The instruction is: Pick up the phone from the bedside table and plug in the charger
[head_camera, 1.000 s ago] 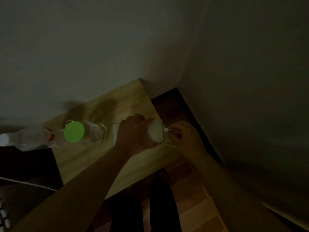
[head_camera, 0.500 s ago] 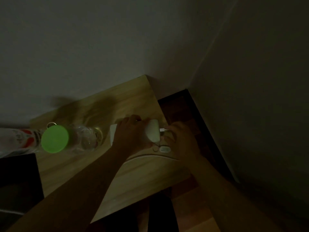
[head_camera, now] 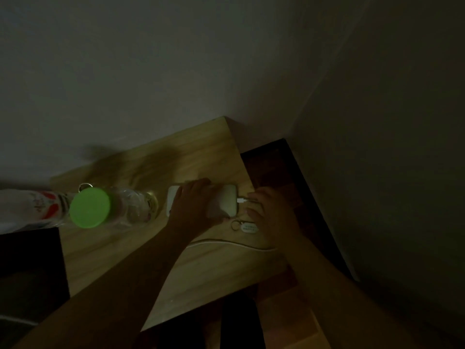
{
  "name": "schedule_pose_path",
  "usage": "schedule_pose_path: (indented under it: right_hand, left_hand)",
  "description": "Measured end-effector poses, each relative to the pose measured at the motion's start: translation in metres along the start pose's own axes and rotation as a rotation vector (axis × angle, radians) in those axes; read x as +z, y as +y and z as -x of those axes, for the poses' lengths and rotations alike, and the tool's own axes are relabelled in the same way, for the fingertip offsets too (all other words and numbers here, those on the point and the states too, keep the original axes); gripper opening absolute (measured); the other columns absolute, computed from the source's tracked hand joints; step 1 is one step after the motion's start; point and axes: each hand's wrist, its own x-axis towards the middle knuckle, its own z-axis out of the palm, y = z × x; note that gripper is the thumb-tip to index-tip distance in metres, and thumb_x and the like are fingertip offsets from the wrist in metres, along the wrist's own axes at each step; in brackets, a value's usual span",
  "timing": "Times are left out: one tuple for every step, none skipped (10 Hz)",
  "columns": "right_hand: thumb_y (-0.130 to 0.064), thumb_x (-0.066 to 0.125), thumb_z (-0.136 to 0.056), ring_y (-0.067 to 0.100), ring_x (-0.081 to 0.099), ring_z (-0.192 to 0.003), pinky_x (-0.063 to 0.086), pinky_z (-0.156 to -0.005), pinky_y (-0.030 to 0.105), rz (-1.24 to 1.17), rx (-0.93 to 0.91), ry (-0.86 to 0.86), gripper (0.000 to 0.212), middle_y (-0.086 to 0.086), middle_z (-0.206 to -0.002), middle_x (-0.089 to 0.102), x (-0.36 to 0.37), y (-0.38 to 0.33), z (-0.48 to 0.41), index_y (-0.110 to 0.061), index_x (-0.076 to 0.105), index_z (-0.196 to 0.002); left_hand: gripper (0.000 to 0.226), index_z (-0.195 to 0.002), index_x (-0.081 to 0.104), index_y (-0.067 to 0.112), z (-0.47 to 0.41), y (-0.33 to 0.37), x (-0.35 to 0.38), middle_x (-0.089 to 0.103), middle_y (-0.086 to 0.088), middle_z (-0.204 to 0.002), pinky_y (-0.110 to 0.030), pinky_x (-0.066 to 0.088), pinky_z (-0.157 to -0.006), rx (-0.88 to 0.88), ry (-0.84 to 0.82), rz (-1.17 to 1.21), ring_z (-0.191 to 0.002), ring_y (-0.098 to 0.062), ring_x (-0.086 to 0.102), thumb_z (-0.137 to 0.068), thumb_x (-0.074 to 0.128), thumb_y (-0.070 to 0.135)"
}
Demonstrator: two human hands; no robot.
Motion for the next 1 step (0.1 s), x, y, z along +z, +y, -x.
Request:
schedule_pose_path:
  right_hand:
    - [-0.021,0.063,-0.084,0.027,0.045,-0.116,0.032,-0.093,0.03,-0.015,0.034,-0.02,0.035,0.012,-0.127,0.05,-0.0121,-0.0135,0.0104,-0.011,0.058,-0.117]
  left_hand:
    - [0.081,-0.133,0.043,0.023,0.0153,0.0059,-0.0192,0.046,-0.013,-0.137,-0.055,0.032,-0.101,0.008,0.077,0.011,-0.125,-0.034,0.04,-0.064,0.073,0.052]
